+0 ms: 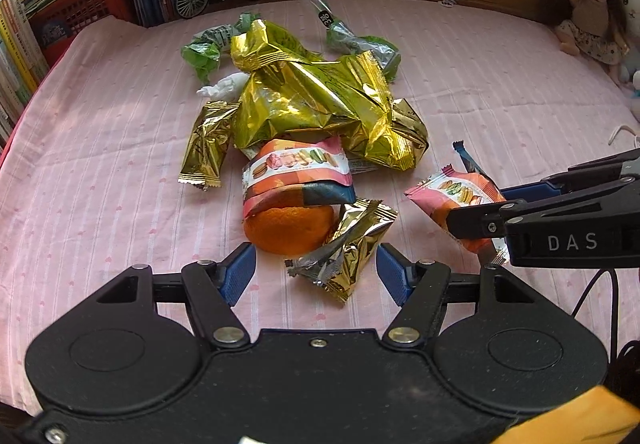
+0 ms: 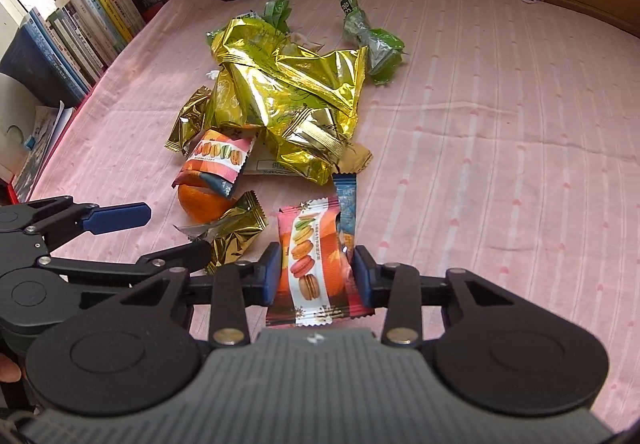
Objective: Collect trash
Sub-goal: 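Grasp the macaron candy packet with the right tool while the left tool grasps a gold wrapper, then carry the macaron packet and gold wrapper in both tools toward the trash bin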
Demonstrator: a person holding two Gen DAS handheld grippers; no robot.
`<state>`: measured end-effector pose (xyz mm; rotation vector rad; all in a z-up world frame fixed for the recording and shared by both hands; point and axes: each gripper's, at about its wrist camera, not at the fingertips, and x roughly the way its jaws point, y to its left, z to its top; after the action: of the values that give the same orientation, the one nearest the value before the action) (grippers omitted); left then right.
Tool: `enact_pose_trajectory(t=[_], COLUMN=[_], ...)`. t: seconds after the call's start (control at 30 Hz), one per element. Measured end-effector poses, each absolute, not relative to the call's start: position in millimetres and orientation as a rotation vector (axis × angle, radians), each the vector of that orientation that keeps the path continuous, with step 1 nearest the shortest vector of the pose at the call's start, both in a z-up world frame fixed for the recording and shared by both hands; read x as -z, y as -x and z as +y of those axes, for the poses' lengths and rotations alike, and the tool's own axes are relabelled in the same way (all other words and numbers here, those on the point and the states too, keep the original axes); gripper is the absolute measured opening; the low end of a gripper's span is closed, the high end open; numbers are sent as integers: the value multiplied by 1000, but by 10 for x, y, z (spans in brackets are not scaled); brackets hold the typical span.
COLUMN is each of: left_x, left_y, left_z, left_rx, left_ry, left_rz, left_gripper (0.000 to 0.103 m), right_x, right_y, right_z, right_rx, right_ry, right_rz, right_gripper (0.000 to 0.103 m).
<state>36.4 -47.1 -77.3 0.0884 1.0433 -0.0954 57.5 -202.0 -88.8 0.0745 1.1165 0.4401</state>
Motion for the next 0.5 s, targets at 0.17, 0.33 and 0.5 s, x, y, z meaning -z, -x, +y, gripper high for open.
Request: enact_pose_trajectory(t=[0.17,0.33,0.5], left_x=[954,1030,992], left_y=[-505,-572,-568], left_z=[-661,-767,-795], left_rx=[139,93,78], left_ry=[-144,-190,-162], left_rz=[1073,1044,1044], left_gripper=[63,61,49], right_x=[813,793,819], right_y=[-508,-405,-325], right_z=[-2217,-2376,-2481], right_rx=[-402,-367,-340], right_ry=[-91,-109,-130], right_rz=[1098,1098,1104], right_gripper=[43,43,43])
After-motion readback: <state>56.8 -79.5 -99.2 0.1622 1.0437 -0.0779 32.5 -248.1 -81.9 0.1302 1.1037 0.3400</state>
